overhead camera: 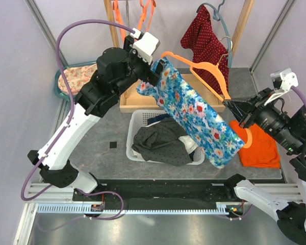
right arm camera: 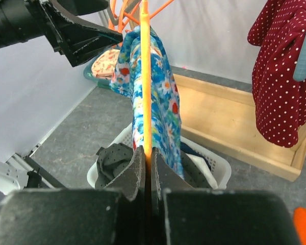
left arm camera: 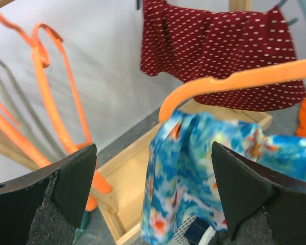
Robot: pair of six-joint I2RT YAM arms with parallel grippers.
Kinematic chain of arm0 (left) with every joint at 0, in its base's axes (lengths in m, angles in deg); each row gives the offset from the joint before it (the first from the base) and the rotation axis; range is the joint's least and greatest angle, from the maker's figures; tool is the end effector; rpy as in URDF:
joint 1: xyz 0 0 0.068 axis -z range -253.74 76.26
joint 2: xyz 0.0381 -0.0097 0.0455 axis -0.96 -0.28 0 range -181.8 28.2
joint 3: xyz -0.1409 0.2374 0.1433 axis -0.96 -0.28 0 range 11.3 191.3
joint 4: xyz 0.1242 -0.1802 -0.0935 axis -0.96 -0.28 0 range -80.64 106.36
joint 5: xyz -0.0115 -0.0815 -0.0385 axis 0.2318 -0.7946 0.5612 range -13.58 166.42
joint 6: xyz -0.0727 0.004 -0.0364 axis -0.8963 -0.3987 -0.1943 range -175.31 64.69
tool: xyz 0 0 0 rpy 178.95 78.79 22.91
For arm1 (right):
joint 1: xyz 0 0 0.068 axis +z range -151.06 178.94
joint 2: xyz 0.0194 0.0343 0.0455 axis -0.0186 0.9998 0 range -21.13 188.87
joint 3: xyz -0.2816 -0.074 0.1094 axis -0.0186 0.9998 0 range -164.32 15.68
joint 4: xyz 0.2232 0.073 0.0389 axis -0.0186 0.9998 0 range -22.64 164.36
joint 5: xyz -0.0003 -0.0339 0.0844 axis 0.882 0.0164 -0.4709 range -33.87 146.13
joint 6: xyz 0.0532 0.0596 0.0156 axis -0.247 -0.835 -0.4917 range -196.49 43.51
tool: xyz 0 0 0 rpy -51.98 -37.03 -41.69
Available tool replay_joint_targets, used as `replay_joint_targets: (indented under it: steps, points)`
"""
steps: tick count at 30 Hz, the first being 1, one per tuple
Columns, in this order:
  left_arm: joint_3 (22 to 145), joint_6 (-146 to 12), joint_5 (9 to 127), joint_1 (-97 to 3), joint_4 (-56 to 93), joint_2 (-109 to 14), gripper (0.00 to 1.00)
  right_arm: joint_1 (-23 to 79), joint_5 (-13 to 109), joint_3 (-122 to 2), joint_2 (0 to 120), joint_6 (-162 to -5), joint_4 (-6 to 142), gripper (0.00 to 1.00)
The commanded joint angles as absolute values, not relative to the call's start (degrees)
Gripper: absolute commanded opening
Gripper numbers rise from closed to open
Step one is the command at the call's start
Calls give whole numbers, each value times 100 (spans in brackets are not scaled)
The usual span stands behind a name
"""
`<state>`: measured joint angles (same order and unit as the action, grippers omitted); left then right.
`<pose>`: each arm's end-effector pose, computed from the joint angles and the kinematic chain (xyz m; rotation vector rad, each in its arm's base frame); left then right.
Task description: Remove the skirt from the hanger
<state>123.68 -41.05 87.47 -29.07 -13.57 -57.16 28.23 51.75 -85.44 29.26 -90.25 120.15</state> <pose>0.2278 -0.2063 0.5619 0.6671 1.4835 -0.2526 0.0528 0.0359 0.5502 -0.2822 1.6203 0.6401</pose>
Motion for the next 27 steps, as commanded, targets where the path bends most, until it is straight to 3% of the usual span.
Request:
replay_joint_targets:
  steps: [1,12,13,15,16,18,23,27]
  points:
    - [12417,-3836,7135,-3058,-1808,-5908,100,2829,5138,-9091,2844,-9065,11798,0]
    - [11809,-3791,7054,-3313,-1695,-5688,97,2820,5191,-9418,3011,-8871,11957,0]
    - [11800,-3817,6975,-3348,-1678,-5670,89,2829,5191,-9401,3011,-8871,11948,0]
    - [11818,-3826,6756,-3445,-1660,-5688,52,2829,5182,-9357,3011,-8871,11939,0]
    - [11835,-3852,6763,-3445,-1669,-5697,20,2829,5234,-9331,3019,-8845,11939,0]
    - [11870,-3879,6816,-3445,-1695,-5697,4,2820,5313,-9243,3002,-8827,11939,0]
    - [11985,-3896,6825,-3445,-1836,-5688,2,2829,5717,-9006,3055,-8766,11913,0]
    - [12774,-4054,6334,-3427,-2230,-5767,2,2829,5981,-8427,3107,-8678,11772,0]
